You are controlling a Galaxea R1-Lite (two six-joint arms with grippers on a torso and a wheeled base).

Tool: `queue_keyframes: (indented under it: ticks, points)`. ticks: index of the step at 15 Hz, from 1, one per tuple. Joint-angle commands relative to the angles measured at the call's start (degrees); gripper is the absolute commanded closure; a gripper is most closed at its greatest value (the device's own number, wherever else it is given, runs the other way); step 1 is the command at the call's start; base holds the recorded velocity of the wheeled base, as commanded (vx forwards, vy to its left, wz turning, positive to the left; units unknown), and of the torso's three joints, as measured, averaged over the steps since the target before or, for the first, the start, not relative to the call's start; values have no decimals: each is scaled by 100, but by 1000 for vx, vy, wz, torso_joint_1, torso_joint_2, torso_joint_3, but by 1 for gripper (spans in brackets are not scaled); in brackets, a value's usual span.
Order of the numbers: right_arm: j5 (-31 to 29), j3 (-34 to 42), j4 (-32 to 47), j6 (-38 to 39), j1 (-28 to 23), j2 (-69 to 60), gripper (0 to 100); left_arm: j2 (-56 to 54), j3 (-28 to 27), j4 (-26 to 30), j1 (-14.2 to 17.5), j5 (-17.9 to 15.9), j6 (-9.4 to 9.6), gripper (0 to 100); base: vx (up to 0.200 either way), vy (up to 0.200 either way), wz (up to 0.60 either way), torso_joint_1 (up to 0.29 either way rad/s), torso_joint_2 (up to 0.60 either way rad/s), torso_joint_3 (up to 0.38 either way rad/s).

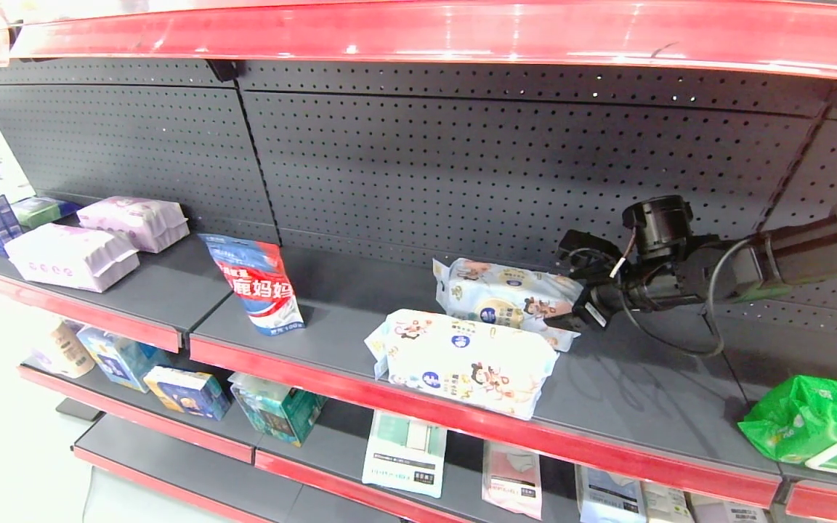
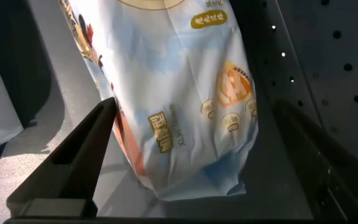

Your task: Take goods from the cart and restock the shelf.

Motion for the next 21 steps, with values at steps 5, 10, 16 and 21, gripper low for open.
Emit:
queue_keyframes:
  ticks: [5, 10, 16, 21]
  points:
    - [12, 6, 8, -16, 61, -11, 0, 4, 0, 1, 1, 2, -1, 0, 0, 0, 0, 0, 0, 0]
    - [21, 42, -1, -25, 131, -11, 100, 4, 0, 1, 1, 2, -1, 0, 0, 0, 0, 0, 0, 0]
    - [74, 130, -1, -16, 210, -152, 100, 4, 0, 1, 1, 2, -1, 0, 0, 0, 0, 0, 0, 0]
    - [179, 138, -10, -16, 386, -178, 100, 4, 0, 1, 1, 2, -1, 0, 0, 0, 0, 0, 0, 0]
